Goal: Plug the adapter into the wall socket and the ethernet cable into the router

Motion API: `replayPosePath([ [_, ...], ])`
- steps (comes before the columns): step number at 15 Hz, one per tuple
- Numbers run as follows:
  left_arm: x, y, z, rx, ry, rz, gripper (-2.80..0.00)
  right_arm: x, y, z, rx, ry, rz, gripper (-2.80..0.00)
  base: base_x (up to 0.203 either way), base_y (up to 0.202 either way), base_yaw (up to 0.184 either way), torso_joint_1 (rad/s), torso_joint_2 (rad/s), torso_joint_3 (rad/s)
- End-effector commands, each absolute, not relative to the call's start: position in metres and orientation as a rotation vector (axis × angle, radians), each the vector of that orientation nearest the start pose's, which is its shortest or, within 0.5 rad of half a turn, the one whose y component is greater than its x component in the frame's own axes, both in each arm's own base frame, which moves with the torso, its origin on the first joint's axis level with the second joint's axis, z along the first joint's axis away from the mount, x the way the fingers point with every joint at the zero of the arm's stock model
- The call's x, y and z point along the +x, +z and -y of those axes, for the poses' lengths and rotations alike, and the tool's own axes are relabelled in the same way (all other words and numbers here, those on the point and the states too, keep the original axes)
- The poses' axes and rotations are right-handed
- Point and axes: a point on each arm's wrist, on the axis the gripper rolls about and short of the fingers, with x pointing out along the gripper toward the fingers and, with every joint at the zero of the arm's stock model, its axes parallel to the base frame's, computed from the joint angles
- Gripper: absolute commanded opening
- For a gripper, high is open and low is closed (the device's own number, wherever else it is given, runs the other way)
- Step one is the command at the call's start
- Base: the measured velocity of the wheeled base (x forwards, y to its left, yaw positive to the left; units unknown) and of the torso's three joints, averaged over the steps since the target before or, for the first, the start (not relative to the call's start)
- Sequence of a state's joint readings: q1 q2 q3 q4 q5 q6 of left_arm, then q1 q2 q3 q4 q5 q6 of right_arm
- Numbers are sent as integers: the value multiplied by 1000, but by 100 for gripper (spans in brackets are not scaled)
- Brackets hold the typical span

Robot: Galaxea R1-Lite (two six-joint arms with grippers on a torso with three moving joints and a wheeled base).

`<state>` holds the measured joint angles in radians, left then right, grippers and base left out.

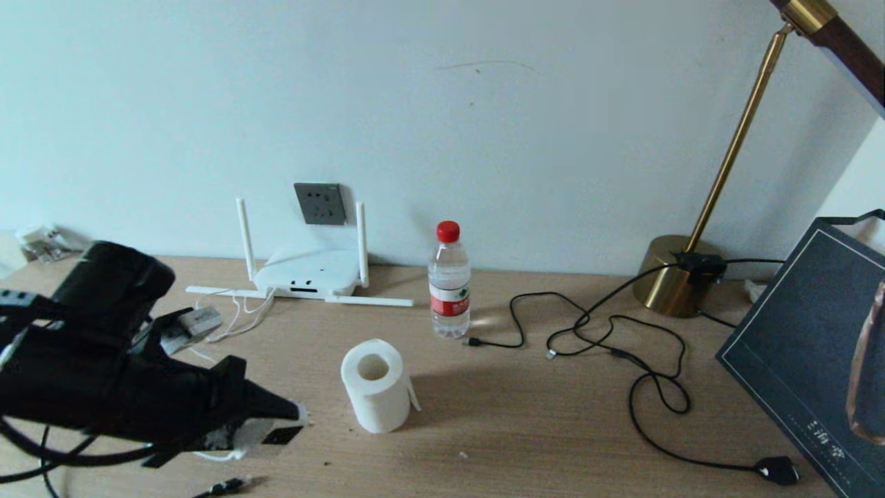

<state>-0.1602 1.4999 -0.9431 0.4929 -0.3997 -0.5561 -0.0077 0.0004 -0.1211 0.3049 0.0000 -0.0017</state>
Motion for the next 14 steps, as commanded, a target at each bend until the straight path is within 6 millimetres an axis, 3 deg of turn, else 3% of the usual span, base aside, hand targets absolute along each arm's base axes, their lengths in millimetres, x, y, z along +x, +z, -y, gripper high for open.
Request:
replayPosePath([
  [1,231,171,48,-744,-111,-1270,-280,-35,77,0,-1,-7,-186,-280,0,0,0,0,0,0],
  [5,251,145,47,-778,-33,-1353,-280,-35,77,0,-1,-8,-186,-280,0,0,0,0,0,0],
  [14,274,124,33,-803,51,-1351,-280,-35,77,0,-2,-7,-186,-280,0,0,0,0,0,0],
])
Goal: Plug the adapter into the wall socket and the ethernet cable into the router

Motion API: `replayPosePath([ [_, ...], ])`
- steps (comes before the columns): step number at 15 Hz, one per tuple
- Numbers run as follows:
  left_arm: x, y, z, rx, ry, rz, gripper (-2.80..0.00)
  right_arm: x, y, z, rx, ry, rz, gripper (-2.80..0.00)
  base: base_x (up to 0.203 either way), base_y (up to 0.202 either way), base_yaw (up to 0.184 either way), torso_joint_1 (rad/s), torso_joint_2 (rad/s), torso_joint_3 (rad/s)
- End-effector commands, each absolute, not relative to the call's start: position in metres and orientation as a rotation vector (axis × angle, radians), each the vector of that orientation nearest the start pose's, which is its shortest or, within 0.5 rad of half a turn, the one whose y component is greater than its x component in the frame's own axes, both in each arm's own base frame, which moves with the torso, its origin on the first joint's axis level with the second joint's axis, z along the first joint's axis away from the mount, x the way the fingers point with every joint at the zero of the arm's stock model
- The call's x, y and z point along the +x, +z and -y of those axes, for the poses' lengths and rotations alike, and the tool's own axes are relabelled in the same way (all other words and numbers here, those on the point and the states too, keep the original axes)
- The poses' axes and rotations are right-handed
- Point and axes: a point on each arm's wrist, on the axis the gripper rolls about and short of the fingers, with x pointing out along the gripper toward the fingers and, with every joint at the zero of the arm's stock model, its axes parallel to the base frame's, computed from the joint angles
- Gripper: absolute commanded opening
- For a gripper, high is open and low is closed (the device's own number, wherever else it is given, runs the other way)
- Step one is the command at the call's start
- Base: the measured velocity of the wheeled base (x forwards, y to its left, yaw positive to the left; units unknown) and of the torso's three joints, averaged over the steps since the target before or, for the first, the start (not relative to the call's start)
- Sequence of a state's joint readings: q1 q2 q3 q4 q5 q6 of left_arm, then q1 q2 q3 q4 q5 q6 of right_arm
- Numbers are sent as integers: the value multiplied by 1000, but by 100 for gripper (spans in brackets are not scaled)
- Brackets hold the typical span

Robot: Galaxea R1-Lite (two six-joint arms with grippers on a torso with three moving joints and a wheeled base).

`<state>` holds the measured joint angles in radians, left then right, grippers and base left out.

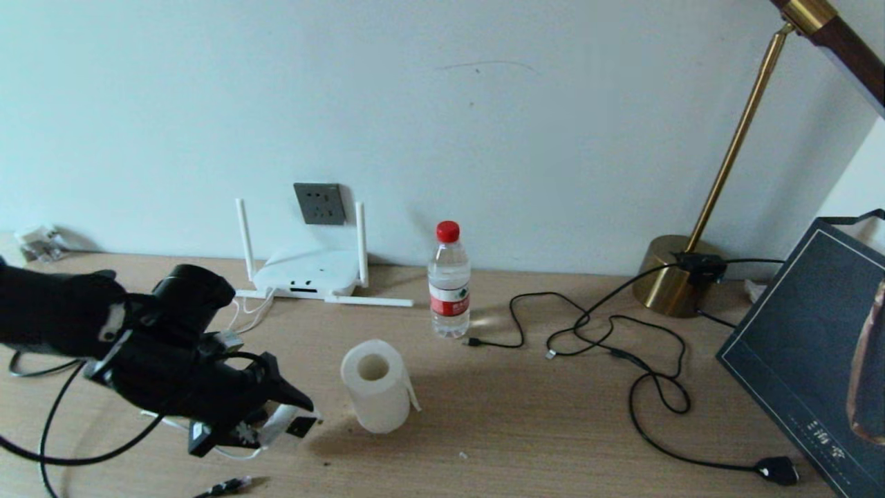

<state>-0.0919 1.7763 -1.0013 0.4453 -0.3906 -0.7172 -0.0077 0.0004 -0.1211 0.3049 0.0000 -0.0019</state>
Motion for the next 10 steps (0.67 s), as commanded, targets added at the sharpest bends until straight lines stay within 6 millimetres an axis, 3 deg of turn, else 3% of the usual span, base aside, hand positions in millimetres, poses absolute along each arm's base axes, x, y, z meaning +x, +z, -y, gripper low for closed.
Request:
replayPosePath([
  [1,275,124,31,-808,57,-1348,-280,-35,77,0,-1,-8,-186,-280,0,0,0,0,0,0],
  [8,275,123,27,-803,81,-1339,-280,-35,77,0,-2,-7,-186,-280,0,0,0,0,0,0],
  [9,274,124,27,-803,79,-1335,0,-35,77,0,-1,-7,-186,-280,0,0,0,0,0,0],
  [10,273,125,27,-802,79,-1331,0,-35,77,0,-1,-7,-186,-280,0,0,0,0,0,0],
])
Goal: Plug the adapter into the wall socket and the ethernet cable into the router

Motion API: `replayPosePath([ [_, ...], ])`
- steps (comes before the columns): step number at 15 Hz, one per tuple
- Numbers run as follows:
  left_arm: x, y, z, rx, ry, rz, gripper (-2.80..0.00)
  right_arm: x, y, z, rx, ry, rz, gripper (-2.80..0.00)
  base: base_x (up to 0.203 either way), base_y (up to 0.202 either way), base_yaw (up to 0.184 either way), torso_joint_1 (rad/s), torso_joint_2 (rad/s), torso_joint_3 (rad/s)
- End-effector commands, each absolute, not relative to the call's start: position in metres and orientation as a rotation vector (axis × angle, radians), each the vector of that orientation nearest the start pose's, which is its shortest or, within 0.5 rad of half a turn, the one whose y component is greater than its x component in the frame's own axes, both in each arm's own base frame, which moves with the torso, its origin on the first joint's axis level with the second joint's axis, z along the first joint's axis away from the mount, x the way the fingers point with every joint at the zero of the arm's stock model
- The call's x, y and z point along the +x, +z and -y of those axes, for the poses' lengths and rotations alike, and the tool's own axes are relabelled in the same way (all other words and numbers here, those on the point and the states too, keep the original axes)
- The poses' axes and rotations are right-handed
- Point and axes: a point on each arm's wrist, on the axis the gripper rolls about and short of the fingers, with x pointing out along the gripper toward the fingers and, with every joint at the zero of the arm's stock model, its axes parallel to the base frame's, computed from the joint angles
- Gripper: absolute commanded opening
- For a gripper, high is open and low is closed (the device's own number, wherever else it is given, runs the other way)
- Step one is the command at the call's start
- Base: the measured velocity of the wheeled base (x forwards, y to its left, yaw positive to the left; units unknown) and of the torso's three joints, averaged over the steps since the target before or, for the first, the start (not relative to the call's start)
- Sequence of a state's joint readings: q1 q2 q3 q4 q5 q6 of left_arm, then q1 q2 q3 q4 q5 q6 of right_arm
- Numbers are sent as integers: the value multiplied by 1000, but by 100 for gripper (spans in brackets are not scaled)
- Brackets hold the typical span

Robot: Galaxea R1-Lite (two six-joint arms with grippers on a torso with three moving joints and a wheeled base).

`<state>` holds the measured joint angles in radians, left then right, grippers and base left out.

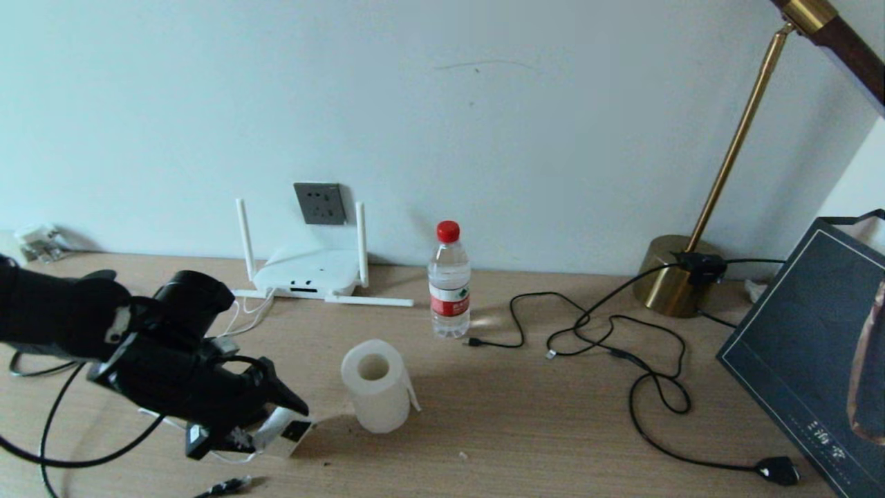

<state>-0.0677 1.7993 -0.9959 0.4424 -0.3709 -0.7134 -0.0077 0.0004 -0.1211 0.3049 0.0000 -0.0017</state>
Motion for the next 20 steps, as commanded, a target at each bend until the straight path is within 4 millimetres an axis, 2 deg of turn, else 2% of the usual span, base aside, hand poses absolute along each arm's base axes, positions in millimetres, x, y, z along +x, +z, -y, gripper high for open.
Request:
replayPosePath([
  [1,273,126,27,-801,79,-1329,0,-35,77,0,-2,-7,-186,-280,0,0,0,0,0,0],
  [9,266,136,25,-779,92,-1285,0,-35,77,0,-2,-7,-187,-280,0,0,0,0,0,0],
  [12,265,159,26,-711,17,-1204,0,-35,77,0,-1,-8,-186,-280,0,0,0,0,0,0],
  [17,275,146,28,-625,44,-1197,0,-35,77,0,-2,-7,-186,-280,0,0,0,0,0,0],
  [20,277,168,27,-513,-9,-1039,0,-35,77,0,-2,-7,-186,-280,0,0,0,0,0,0],
])
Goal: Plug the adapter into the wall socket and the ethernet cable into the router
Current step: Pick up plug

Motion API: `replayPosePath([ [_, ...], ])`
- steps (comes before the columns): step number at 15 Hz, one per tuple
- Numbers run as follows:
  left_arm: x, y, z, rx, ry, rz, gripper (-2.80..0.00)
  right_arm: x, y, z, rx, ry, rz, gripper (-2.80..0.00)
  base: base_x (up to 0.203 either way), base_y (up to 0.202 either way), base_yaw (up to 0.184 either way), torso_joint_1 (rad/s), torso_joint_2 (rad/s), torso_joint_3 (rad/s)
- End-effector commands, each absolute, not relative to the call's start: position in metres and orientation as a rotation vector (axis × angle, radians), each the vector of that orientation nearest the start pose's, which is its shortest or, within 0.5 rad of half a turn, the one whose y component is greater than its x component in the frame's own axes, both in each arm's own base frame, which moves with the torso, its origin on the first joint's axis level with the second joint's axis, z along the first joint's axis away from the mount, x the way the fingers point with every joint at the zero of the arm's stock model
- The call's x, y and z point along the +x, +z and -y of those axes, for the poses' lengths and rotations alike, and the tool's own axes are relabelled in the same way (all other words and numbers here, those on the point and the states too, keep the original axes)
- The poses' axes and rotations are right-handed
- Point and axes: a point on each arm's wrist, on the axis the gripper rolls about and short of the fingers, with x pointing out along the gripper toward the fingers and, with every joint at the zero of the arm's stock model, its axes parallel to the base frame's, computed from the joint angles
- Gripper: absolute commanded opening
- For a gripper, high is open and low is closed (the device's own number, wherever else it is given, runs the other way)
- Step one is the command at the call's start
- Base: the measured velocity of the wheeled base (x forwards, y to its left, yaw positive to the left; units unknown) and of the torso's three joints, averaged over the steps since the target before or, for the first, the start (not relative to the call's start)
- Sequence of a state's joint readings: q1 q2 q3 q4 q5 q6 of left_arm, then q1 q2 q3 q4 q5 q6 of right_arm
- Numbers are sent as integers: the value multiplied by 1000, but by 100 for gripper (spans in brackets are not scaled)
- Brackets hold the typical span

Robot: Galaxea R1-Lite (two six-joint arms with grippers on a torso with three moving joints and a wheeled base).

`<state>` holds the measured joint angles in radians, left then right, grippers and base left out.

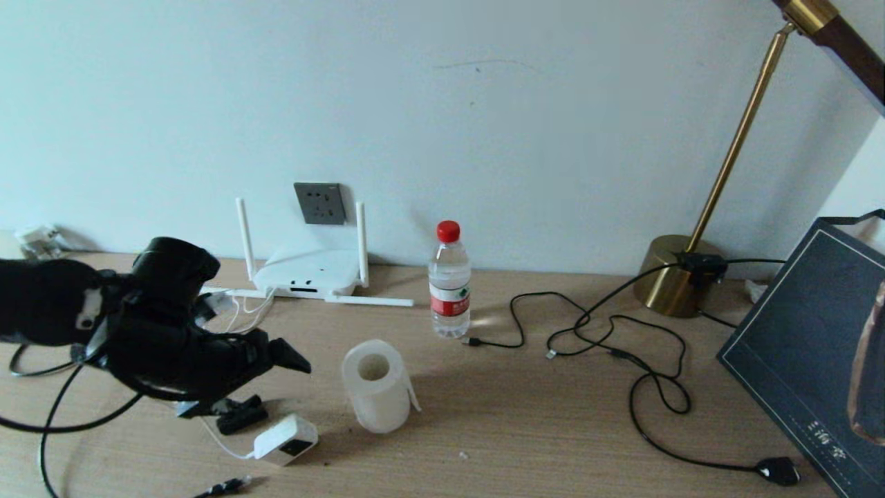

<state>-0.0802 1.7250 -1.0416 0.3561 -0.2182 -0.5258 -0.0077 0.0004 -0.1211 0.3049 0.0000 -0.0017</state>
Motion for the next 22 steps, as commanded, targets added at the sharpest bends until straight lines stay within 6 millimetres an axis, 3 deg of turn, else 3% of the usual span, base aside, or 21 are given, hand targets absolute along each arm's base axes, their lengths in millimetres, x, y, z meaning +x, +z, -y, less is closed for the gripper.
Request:
replayPosePath([
  [1,271,185,26,-453,-40,-970,0,-35,77,0,-2,-7,-187,-280,0,0,0,0,0,0],
  [3,250,216,25,-235,-149,-843,0,-35,77,0,-2,-7,-187,-280,0,0,0,0,0,0],
  [5,232,224,24,41,-262,-767,0,-35,77,0,-1,-7,-186,-280,0,0,0,0,0,0],
  [7,212,214,34,212,-378,-727,0,-35,77,0,-1,-8,-187,-280,0,0,0,0,0,0],
  [10,206,197,46,555,-570,-620,0,-35,77,0,-1,-8,-186,-280,0,0,0,0,0,0],
  [12,204,186,48,696,-669,-599,0,-35,77,0,-1,-8,-186,-280,0,0,0,0,0,0],
  [22,198,153,48,795,-889,-705,0,-35,77,0,-2,-7,-186,-280,0,0,0,0,0,0],
])
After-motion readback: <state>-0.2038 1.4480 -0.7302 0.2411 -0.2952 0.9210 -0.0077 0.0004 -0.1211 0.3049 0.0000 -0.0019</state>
